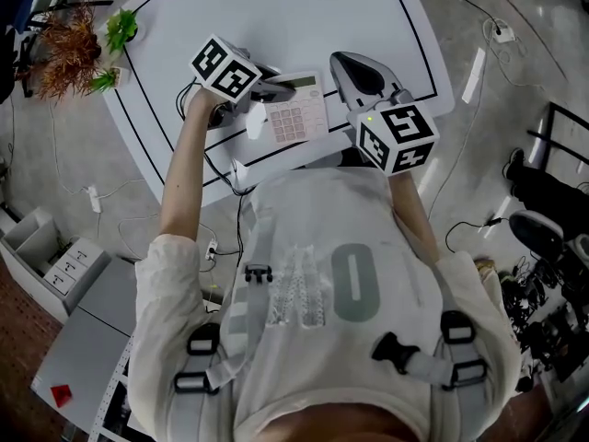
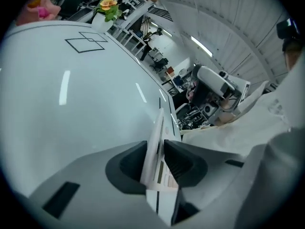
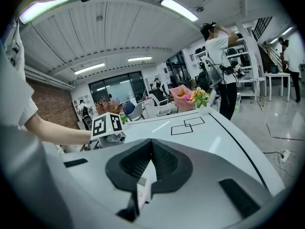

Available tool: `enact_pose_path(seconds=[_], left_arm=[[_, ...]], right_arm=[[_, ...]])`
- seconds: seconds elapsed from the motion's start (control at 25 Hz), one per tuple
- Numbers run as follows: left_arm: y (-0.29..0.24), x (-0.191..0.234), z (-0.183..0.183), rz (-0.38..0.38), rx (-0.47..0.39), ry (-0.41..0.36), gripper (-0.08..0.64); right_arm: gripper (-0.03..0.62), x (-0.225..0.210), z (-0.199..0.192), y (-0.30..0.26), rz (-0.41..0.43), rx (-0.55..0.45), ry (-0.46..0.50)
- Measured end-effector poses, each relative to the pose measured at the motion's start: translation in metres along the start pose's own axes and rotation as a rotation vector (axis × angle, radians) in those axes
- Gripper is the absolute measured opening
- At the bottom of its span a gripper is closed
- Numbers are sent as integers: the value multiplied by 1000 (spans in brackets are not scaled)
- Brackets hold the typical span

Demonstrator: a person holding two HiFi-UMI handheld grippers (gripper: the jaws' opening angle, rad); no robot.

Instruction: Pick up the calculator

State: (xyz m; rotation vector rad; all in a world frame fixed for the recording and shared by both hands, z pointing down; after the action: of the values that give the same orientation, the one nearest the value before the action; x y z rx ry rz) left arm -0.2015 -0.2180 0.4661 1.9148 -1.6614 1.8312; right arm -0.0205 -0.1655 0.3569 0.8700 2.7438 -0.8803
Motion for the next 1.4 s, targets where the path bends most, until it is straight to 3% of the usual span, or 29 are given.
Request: enact_pose_path(seconds=[1.0,1.28,1.4], left_arm=[[0,3,-4,-76,-14,7,94],[5,6,-9,-83,-115,5,86],[10,-2,-4,-36,-201,-3,84]], right_arm=[[6,-3,-7,5,-2,-3,-17],[6,-3,-6,1,-3,-13,-23],[6,-6,-1,7,4,-26,-15]])
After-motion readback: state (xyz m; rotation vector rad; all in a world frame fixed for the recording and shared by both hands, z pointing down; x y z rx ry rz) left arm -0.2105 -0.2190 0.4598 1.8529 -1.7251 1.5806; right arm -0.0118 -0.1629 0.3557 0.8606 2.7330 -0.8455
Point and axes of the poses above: the fingertips, and each gripper's own axes: y backward along the fingers, x to its left, z out of its top, the point moved 9 cm from there along y, backward along the fingers, and after that the axes turned 5 degrees about x, right-handed, at the moved point
